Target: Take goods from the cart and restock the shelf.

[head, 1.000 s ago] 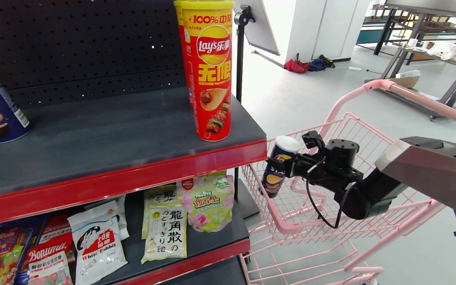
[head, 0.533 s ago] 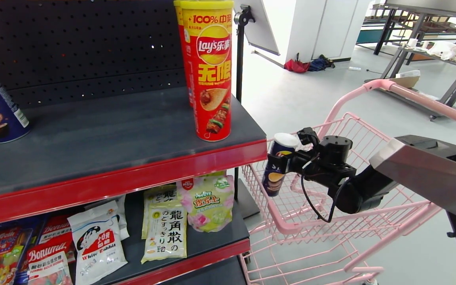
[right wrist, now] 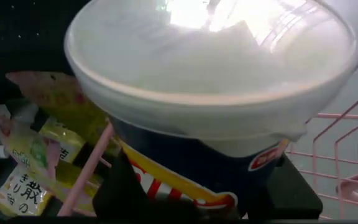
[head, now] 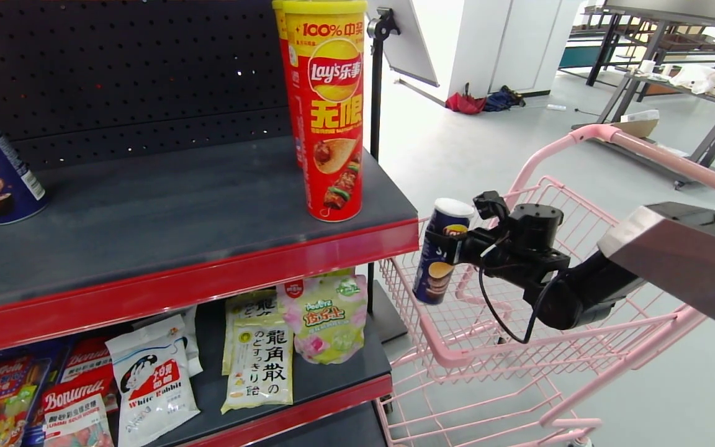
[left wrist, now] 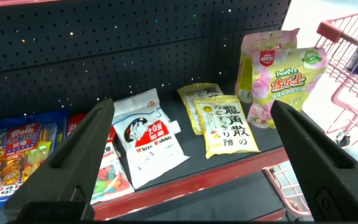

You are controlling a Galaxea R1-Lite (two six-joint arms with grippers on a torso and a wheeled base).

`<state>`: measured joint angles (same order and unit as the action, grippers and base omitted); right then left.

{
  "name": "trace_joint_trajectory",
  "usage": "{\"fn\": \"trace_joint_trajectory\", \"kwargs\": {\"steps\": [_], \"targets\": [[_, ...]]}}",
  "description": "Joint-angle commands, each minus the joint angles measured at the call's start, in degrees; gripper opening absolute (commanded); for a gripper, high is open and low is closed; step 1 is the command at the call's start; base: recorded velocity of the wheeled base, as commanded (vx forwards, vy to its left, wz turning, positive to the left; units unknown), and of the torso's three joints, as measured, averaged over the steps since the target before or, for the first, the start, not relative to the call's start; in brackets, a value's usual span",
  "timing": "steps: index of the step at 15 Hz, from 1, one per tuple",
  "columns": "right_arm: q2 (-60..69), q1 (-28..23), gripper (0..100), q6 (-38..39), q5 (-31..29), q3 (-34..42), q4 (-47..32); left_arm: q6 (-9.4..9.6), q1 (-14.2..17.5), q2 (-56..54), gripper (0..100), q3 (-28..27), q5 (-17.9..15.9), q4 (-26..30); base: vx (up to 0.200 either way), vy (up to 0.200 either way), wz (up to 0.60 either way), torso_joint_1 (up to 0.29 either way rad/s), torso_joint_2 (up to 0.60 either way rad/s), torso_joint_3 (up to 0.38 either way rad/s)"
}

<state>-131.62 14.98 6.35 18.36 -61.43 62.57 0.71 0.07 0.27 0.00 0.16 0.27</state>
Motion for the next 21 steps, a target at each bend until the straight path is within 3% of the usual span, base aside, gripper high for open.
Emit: {"fn": "trace_joint_trajectory", "kwargs": {"steps": [1,4,6,7,8,11,13,15,21], "targets": [[14.29,-1.71,0,-0.81,-2.28,1.57,-5.45,0.00,0.01,0.00,100,0.00,0.02,0.00,0.000,0.000,0.00,0.000,0.00,0.000],[32.39,-4.00,0,-5.91,-5.35,4.74,-16.34,0.00,0.01,0.00,100,-0.09,0.02,0.00,0.000,0.000,0.00,0.000,0.00,0.000],[42.50,-3.47,0,-6.00,-12.47,10.01,-21.18,0.00,0.01,0.00,100,-0.09,0.02,0.00,0.000,0.000,0.00,0.000,0.00,0.000],[52.78,-3.73,0,-7.49,-21.17,17.66,-27.15,0.00,0.01,0.00,100,-0.09,-0.16,0.00,0.000,0.000,0.00,0.000,0.00,0.000],[60.52,-4.44,0,-7.58,-23.46,24.07,-31.37,-0.09,0.01,0.00,100,-0.09,-0.16,0.00,0.000,0.000,0.00,0.000,0.00,0.000],[77.57,-6.81,0,-7.76,-23.98,35.32,-38.58,-0.09,0.01,0.00,100,-0.09,-0.16,0.00,0.000,0.000,0.00,0.000,0.00,0.000],[90.66,-9.09,0,-9.52,-24.16,37.08,-52.73,-0.09,0.01,0.00,100,-0.09,-0.16,0.00,0.000,0.000,0.00,0.000,0.00,0.000],[98.14,-9.09,0,-9.78,-23.54,38.23,-61.87,-0.09,0.01,0.00,100,-0.09,-0.16,0.00,0.000,0.000,0.00,0.000,0.00,0.000],[104.29,-9.18,0,-11.01,-23.81,42.00,-64.42,-0.09,0.01,0.00,100,-0.09,-0.16,0.00,0.000,0.000,0.00,0.011,-0.04,-0.023]]}}
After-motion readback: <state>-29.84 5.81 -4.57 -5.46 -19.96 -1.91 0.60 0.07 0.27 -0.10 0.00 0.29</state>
